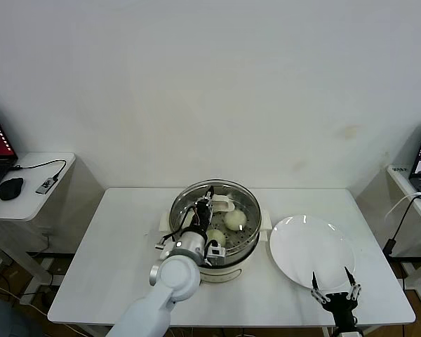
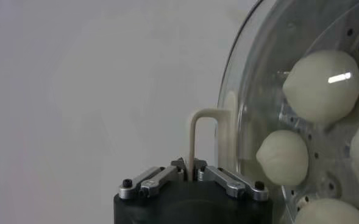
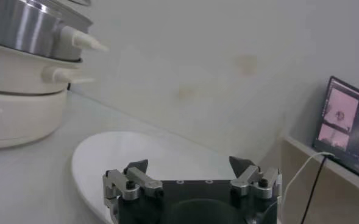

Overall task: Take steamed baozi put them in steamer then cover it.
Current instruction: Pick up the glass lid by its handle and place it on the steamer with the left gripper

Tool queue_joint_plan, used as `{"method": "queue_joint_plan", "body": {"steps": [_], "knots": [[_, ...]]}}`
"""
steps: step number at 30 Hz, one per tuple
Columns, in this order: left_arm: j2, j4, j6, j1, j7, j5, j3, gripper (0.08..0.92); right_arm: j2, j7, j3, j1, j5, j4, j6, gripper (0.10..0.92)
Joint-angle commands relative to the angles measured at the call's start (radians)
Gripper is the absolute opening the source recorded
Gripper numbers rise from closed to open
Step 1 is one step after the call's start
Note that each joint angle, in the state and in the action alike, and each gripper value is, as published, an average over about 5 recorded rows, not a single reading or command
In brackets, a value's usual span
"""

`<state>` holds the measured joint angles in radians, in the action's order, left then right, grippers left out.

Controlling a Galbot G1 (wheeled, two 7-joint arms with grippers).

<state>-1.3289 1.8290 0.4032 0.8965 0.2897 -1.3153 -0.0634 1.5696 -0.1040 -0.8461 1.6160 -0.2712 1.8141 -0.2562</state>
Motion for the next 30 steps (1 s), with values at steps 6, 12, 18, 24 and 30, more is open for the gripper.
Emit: {"method": "queue_joint_plan", "body": {"steps": [6, 12, 18, 24, 30], "knots": [[-0.013, -0.017, -0.01, 0.019, -0.003, -0.023, 0.008, 0.15, 0.003, 0.0, 0.006, -0.003, -0.008, -0.011, -0.003, 0.823], [-0.02, -0.026, -0.016, 0.018, -0.008, -0.029, 0.009, 0.15, 0.003, -0.001, 0.008, -0.002, -0.01, -0.011, -0.003, 0.823], [-0.026, -0.037, -0.02, 0.016, -0.01, -0.035, 0.008, 0.15, 0.001, -0.002, 0.007, -0.001, -0.009, -0.013, -0.004, 0.823], [-0.03, -0.039, -0.021, 0.021, -0.009, -0.039, 0.006, 0.15, 0.001, -0.003, 0.008, -0.002, -0.01, -0.015, -0.004, 0.823], [-0.032, -0.037, -0.026, 0.026, -0.005, -0.037, 0.007, 0.149, 0.001, -0.005, 0.011, -0.002, -0.012, -0.015, -0.004, 0.823]]}}
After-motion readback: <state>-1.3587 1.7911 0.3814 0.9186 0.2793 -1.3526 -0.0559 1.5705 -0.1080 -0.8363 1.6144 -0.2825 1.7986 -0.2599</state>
